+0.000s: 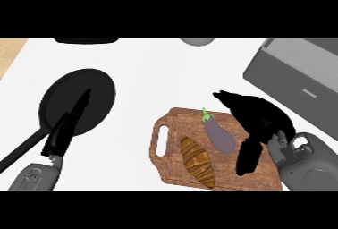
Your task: Pick the eggplant from the cutting board and place it in the cardboard box
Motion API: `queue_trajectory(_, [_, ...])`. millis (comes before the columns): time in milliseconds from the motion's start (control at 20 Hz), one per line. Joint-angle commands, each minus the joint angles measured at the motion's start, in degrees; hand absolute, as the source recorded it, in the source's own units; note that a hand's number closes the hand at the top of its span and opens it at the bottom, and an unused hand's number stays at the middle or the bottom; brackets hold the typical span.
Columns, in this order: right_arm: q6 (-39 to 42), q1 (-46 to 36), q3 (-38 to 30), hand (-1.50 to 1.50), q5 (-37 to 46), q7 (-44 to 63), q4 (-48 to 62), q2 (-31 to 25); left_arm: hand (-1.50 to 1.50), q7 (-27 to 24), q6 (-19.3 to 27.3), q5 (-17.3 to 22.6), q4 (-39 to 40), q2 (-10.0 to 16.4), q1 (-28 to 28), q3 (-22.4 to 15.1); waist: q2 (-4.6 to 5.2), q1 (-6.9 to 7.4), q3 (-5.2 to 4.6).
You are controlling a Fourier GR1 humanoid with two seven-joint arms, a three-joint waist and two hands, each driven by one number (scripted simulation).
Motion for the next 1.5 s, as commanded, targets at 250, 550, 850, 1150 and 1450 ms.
queue_trajectory(250, [1.3, 0.8, 1.1, -1.50, 13.2, -1.8, 3.2, 6.9, 0.00, 0.1, -1.3, -2.2, 3.3, -2.4, -3.1, 2.8, 0.04, -0.30, 0.03])
queue_trajectory(550, [7.3, 3.4, -3.2, -1.50, 15.6, -6.2, 5.4, 6.4, 0.00, 0.5, -2.9, -3.4, -2.3, -2.0, 1.4, 3.7, -0.04, -0.21, 0.04])
queue_trajectory(850, [4.9, 4.6, 0.0, -1.50, 23.0, -9.2, 11.4, 12.6, 0.00, -0.5, -3.8, -4.3, -0.3, -2.8, 0.5, 5.7, 0.02, -0.13, 0.04])
queue_trajectory(1150, [6.6, 4.6, -3.2, -1.50, 27.5, -11.1, 13.6, 14.6, 0.00, 0.2, -2.4, -7.8, -3.7, -5.5, 3.5, 4.7, -0.02, -0.10, 0.04])
queue_trajectory(1450, [5.5, 7.7, -2.0, -1.50, 32.0, -13.9, 15.6, 18.5, 0.00, -1.5, -5.5, -7.7, 4.3, -4.9, -3.1, 8.8, 0.06, -0.42, 0.03])
